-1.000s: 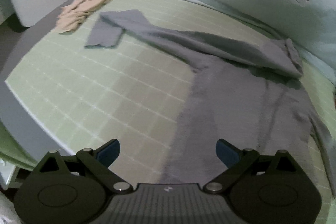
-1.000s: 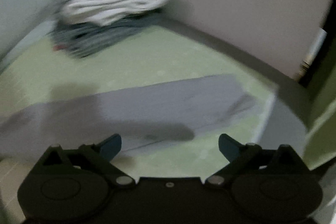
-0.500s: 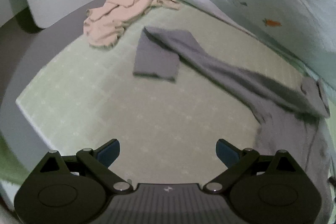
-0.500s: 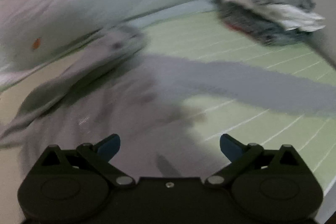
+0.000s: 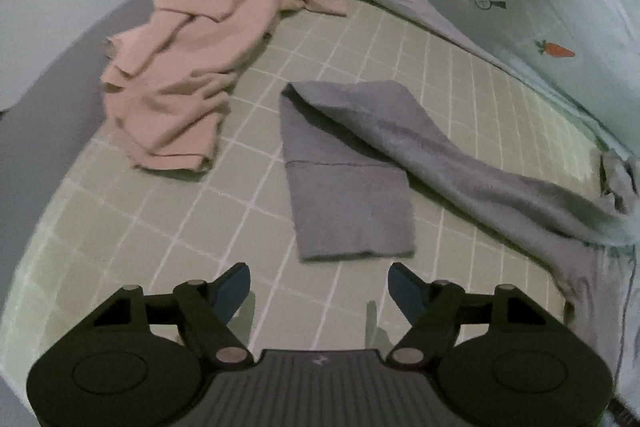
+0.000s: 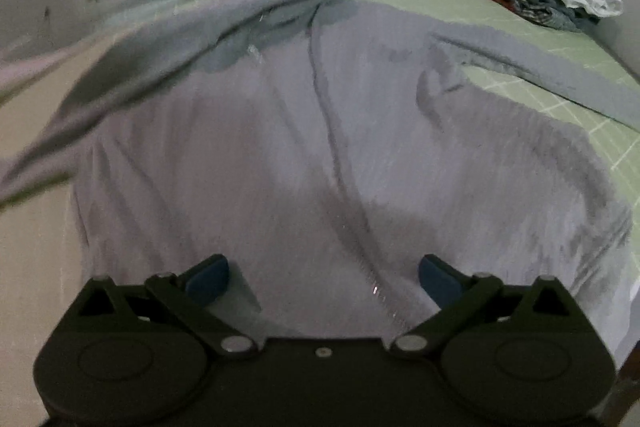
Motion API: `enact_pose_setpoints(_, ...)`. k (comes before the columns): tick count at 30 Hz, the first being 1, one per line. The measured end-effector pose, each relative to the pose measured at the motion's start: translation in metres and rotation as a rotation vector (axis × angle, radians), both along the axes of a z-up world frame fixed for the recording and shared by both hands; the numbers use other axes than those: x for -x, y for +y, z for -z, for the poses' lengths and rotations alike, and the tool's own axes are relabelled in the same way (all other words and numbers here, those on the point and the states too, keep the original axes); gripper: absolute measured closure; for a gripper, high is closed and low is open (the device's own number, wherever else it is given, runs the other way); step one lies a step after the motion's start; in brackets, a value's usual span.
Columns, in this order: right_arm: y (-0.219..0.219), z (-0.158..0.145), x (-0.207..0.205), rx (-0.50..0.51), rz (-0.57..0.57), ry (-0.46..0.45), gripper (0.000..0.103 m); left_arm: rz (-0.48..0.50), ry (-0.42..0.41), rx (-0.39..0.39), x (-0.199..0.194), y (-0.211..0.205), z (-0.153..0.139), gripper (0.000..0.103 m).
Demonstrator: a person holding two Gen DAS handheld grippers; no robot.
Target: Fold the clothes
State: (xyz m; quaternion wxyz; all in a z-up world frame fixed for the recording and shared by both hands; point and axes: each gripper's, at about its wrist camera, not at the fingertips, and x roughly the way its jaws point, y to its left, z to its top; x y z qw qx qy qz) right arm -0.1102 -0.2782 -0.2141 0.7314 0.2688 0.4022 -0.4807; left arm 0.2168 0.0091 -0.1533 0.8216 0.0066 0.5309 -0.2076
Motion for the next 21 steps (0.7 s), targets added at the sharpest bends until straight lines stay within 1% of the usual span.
enact_pose_setpoints(2, 0.004, 0.003, -0.003, 0.000, 0.014, 0.017, 0.000, 0.012, 0.012, 0.013, -0.009, -0.005, 0.008, 0.027)
enact_pose_setpoints(6, 0.006, 0.005, -0.005, 0.014, 0.062, 0.007, 0.000, 0.038, 0.027, 0.017, -0.023, -0.019, 0.024, 0.026)
enact_pose_setpoints(9, 0.008, 0.006, -0.006, 0.027, 0.085, 0.008, 0.000, 0.060, 0.035, 0.014, -0.027, -0.027, 0.033, 0.027)
enact_pose_setpoints(11, 0.011, 0.006, -0.007, 0.040, 0.092, 0.008, 0.000, 0.063, 0.012, -0.002, -0.025, -0.030, 0.035, 0.038)
enact_pose_setpoints(13, 0.014, 0.007, -0.007, 0.051, 0.098, 0.005, 0.000, 0.049, -0.020, -0.023, -0.022, -0.028, 0.035, 0.065)
enact_pose_setpoints(14, 0.015, 0.007, -0.007, 0.056, 0.100, 0.004, 0.000, 0.041, -0.027, -0.028, -0.022, -0.025, 0.035, 0.073)
enact_pose_setpoints(15, 0.016, 0.007, -0.007, 0.061, 0.102, 0.002, 0.000, 0.031, -0.021, -0.017, -0.023, -0.022, 0.035, 0.090)
enact_pose_setpoints(16, 0.018, 0.008, -0.006, 0.072, 0.099, -0.003, 0.000, 0.016, -0.002, 0.008, -0.024, -0.016, 0.035, 0.093)
enact_pose_setpoints(19, 0.023, 0.010, -0.004, 0.104, 0.090, -0.019, 0.000, -0.026, 0.045, 0.074, -0.025, -0.002, 0.035, 0.094)
enact_pose_setpoints(21, 0.026, 0.011, -0.002, 0.126, 0.084, -0.029, 0.000, -0.040, 0.058, 0.085, -0.021, 0.006, 0.032, 0.094)
